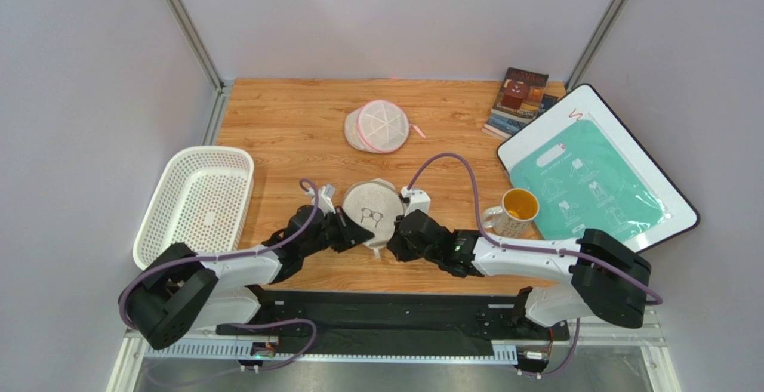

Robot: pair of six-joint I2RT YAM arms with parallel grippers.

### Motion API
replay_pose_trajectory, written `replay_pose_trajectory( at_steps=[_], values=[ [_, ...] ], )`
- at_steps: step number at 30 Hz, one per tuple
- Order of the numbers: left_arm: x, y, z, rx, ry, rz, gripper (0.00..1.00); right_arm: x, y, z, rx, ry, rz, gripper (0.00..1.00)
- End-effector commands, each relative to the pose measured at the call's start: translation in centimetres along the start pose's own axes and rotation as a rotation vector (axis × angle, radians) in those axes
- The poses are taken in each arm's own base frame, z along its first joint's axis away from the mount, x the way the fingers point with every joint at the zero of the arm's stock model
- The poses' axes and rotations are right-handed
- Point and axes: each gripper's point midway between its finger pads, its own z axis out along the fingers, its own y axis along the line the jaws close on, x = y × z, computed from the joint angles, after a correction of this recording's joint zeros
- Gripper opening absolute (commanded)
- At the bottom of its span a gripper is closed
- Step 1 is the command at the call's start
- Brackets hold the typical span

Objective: Unzip the laundry bag and remove the bra
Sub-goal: Unzip the laundry bag at the center of the board.

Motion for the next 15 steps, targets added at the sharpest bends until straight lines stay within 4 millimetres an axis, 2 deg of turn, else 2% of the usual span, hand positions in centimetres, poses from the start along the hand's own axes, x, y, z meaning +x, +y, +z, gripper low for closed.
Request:
replay_pose_trajectory(
  at_steps=[1, 15],
  values=[
    [-0.9, -0.7, -0.4, -0.002, -0.024, 0.068, 0.00, -0.8, -1.2, -0.6, 0.039, -0.061, 0.015, 0.00],
    [-0.1, -2.0, -1.9, 0.040, 0.042, 0.134, 0.00, -1.9, -4.6, -1.4, 0.107, -0.097, 0.038, 0.00]
  ],
)
